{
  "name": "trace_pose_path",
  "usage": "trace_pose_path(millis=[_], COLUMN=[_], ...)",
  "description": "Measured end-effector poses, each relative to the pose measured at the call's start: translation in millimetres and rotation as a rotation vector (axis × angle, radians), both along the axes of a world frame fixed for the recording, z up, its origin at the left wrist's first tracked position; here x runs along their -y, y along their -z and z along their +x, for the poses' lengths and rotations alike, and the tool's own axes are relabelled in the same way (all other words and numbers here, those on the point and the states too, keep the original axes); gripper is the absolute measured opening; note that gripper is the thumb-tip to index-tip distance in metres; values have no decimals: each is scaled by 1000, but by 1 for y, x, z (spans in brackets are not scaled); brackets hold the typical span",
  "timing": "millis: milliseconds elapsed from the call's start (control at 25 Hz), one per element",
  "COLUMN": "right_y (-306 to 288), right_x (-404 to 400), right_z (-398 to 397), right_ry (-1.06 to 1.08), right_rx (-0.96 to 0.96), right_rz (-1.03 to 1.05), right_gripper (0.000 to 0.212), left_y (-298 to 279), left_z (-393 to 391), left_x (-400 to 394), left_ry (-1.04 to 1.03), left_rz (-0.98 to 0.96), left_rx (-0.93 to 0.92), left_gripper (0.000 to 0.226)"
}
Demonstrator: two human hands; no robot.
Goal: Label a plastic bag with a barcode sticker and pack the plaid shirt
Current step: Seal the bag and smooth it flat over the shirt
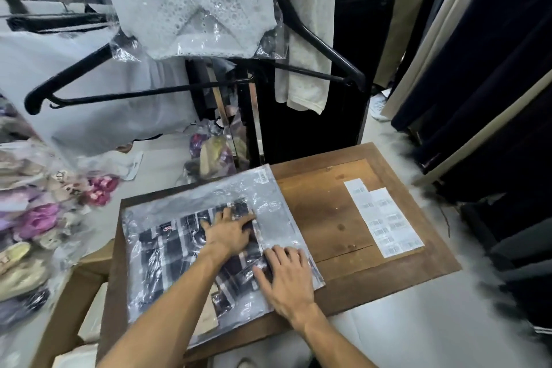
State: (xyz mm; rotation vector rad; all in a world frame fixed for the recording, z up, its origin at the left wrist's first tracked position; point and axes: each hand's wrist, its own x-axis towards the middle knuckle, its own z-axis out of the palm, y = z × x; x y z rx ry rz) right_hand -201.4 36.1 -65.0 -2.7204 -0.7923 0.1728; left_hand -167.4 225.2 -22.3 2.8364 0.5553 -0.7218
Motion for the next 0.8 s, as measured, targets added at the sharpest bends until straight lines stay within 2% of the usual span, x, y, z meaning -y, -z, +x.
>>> trace_pose_path(millis=[240, 480, 640, 800], right_y=[2, -4, -11, -4], right_x=[12, 11, 6, -8], right_z=[33, 64, 76, 68], right_ry=[16, -61, -99, -92], right_rx=[40, 42, 10, -72], right_rz=[-47, -137, -232, -235], right_gripper=[65, 75, 77, 75], left_y=[1, 1, 2, 2], left_z=[-14, -33, -49, -65], left_x=[9, 30, 47, 49], left_ry=[-61, -177, -220, -235], left_rz=[10, 33, 11, -26], left_rx=[85, 134, 150, 175], left_gripper=[54, 55, 57, 61])
